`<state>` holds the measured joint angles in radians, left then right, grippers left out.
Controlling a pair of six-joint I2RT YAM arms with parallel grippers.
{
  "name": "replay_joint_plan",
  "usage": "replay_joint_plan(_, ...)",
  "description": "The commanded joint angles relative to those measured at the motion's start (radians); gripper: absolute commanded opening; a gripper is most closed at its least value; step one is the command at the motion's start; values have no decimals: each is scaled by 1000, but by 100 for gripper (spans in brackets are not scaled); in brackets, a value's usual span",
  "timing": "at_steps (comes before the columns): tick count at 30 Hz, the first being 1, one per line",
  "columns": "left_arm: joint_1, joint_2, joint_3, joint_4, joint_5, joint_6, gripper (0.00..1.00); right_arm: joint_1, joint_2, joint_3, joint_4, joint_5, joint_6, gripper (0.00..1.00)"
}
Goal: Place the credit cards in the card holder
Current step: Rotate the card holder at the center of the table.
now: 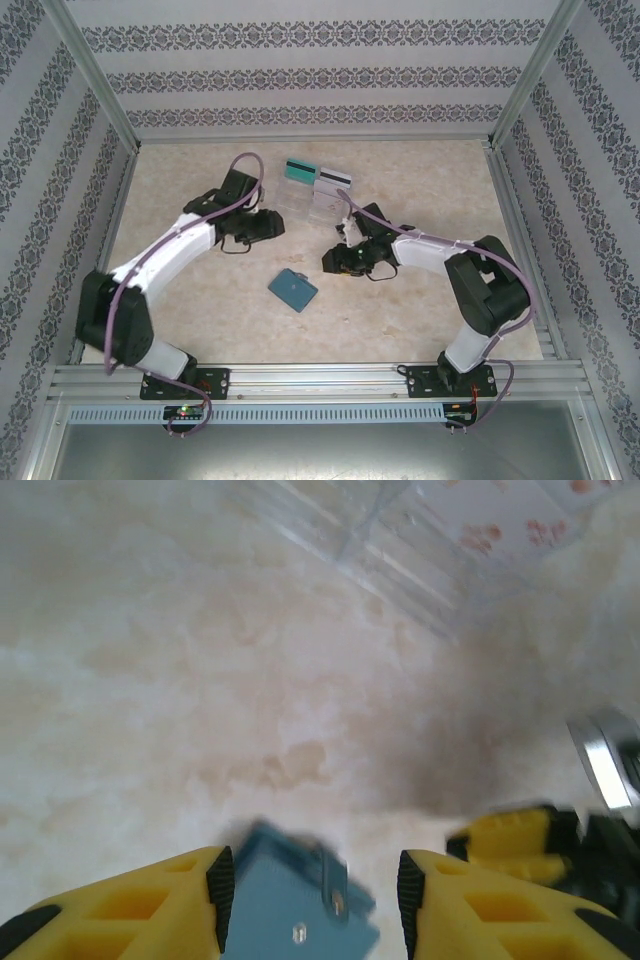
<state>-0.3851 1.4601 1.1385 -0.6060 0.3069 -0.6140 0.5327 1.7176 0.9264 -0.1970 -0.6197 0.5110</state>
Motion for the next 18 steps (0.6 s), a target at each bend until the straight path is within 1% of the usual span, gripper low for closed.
replay_joint_plan(1,-17,-81,-161,-147,132,-74,48,39,50,75,-50,-25,-126,48)
replay_joint_plan(3,-41,-179,-262,-148,153,-154,47,35,86,88,-14,-23,-114,49)
replay_joint_plan(6,-55,-277,-403,-72,194,-271,42,26,167,132,26,-92,-87,49)
replay_joint_plan(9,-57,-296,-498,40,210,-343,40,39,220,167,42,-115,-60,48)
replay_joint_plan(11,-57,-272,-536,133,215,-373,39,51,236,180,40,-118,-54,48)
replay_joint_plan(13,-57,-213,-536,211,221,-381,39,59,238,176,46,-118,-45,48)
replay_joint_plan(15,-58,-116,-501,266,239,-364,39,61,234,166,55,-124,-35,48)
replay_joint_plan(18,-58,9,-420,305,250,-327,39,66,222,149,60,-125,-28,48)
